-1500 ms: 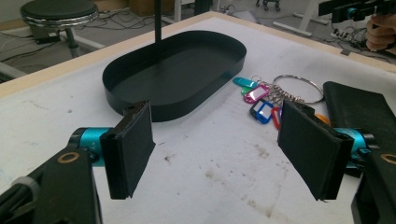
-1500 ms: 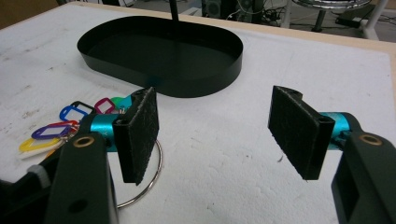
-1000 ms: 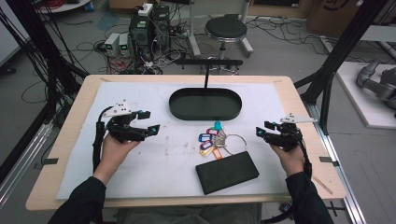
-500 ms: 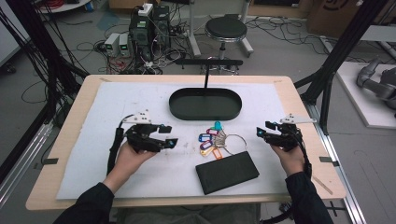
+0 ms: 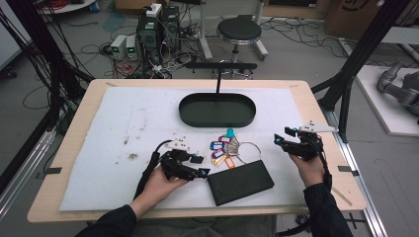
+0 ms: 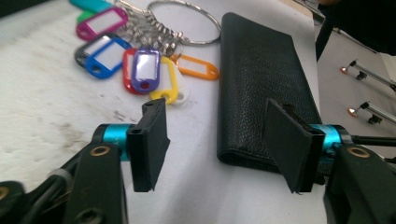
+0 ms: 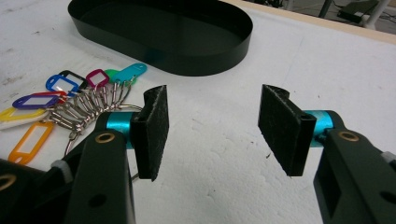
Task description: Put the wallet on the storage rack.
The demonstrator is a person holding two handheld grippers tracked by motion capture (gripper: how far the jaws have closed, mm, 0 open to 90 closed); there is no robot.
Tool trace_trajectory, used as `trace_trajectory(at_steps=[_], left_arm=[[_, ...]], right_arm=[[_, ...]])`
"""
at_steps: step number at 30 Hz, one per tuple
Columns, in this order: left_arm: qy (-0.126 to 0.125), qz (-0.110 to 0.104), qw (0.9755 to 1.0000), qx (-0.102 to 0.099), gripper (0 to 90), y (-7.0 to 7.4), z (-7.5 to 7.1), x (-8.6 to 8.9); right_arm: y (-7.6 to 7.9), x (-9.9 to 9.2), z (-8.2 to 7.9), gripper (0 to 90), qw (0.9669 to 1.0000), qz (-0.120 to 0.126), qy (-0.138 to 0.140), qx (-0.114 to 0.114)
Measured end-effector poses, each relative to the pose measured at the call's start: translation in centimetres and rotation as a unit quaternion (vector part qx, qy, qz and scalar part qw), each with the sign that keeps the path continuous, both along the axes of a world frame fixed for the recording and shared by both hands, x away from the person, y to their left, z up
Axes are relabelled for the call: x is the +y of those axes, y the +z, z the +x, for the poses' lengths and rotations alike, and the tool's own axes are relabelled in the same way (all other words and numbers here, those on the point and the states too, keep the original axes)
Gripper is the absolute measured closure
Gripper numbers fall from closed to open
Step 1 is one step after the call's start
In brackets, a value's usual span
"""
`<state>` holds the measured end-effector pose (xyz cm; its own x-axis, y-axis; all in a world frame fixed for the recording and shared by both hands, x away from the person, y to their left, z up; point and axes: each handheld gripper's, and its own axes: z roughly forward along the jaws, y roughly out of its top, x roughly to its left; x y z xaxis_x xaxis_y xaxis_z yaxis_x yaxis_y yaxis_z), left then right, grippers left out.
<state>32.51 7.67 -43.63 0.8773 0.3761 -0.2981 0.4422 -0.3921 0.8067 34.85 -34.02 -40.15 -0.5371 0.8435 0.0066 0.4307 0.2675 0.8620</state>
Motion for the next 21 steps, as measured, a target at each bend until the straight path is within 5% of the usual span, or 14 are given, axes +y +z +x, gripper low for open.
trace_trajectory(at_steps=[3, 9, 12, 15, 17, 21], left_arm=[[-0.004, -0.001, 0.9999, 0.014, 43.2, -0.2, 0.0, -0.5], [-0.003, 0.028, 0.9991, 0.030, 43.2, -0.9, -0.2, -1.7], [-0.005, 0.038, 0.9973, 0.063, 42.7, -1.5, -0.3, -2.2], [0.002, 0.032, 0.9970, 0.070, 44.6, -1.6, -0.3, -2.1], [-0.011, 0.013, 0.9956, 0.092, 59.1, -1.9, -0.4, -2.0], [-0.006, 0.003, 0.9964, 0.085, 64.3, -1.9, -0.6, -1.8]], right_arm=[[0.0, -0.2, 0.0, 43.7, 1.0000, 0.000, -0.003, 0.001], [0.0, -0.6, -0.2, 42.6, 0.9999, 0.000, -0.014, -0.001], [0.1, -0.7, -0.2, 42.5, 0.9999, 0.001, -0.017, -0.004], [0.1, -0.6, -0.1, 42.1, 0.9999, 0.000, -0.016, -0.004], [0.1, -0.4, -0.1, 42.1, 0.9999, -0.003, -0.014, -0.004], [0.1, -0.1, 0.1, 42.2, 0.9999, -0.003, -0.010, -0.007]])
